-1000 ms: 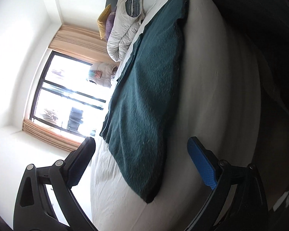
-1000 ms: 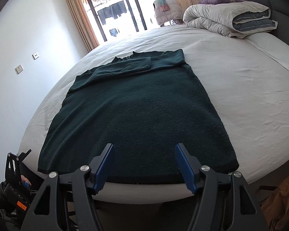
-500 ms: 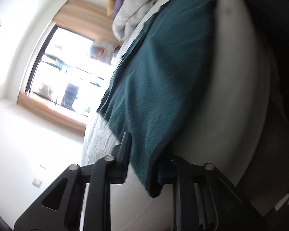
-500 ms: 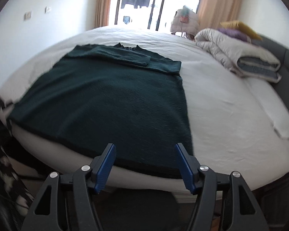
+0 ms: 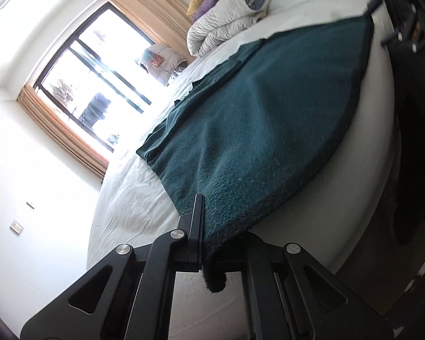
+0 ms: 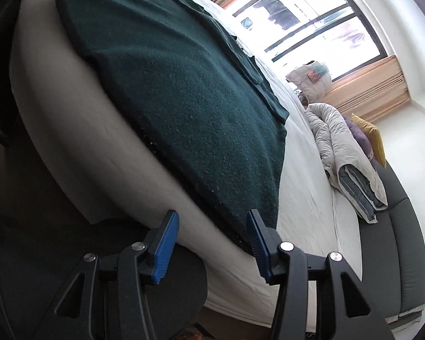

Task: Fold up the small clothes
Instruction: 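Grasp the hem edge with the right gripper while the left gripper holds it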

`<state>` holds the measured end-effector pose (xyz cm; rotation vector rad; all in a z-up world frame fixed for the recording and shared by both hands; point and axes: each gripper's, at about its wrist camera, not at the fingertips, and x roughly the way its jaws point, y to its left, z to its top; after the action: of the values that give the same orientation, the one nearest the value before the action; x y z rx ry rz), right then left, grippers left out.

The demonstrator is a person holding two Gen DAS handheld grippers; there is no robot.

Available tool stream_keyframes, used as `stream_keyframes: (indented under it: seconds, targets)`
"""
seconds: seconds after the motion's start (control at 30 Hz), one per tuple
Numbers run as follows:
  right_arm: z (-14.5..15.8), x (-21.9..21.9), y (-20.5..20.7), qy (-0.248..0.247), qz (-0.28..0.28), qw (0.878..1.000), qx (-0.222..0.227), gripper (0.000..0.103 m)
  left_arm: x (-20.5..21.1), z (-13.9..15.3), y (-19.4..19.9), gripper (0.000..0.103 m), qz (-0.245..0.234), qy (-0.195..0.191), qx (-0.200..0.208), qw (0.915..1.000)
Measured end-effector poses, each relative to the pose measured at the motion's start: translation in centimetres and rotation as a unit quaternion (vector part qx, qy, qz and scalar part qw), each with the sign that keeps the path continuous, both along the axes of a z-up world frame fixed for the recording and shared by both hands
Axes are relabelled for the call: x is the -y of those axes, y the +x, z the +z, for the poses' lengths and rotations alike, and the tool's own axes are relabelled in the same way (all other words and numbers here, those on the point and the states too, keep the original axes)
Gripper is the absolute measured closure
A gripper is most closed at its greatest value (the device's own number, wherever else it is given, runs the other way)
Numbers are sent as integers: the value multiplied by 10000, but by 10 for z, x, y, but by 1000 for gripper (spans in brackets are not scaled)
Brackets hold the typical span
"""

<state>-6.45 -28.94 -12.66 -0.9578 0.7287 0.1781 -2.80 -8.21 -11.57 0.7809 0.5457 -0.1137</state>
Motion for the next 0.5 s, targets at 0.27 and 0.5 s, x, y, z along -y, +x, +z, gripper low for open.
stream_keyframes:
  seconds: [0.27,0.5]
  targets:
    - [-14,-8,-1,-689,344,9962,395,51,-4,38,2,99,193,-727,92,9971]
    - [-16,-10,10,-1176,223,9892,844,55,-4,43,0,99,126,-781,31,9969]
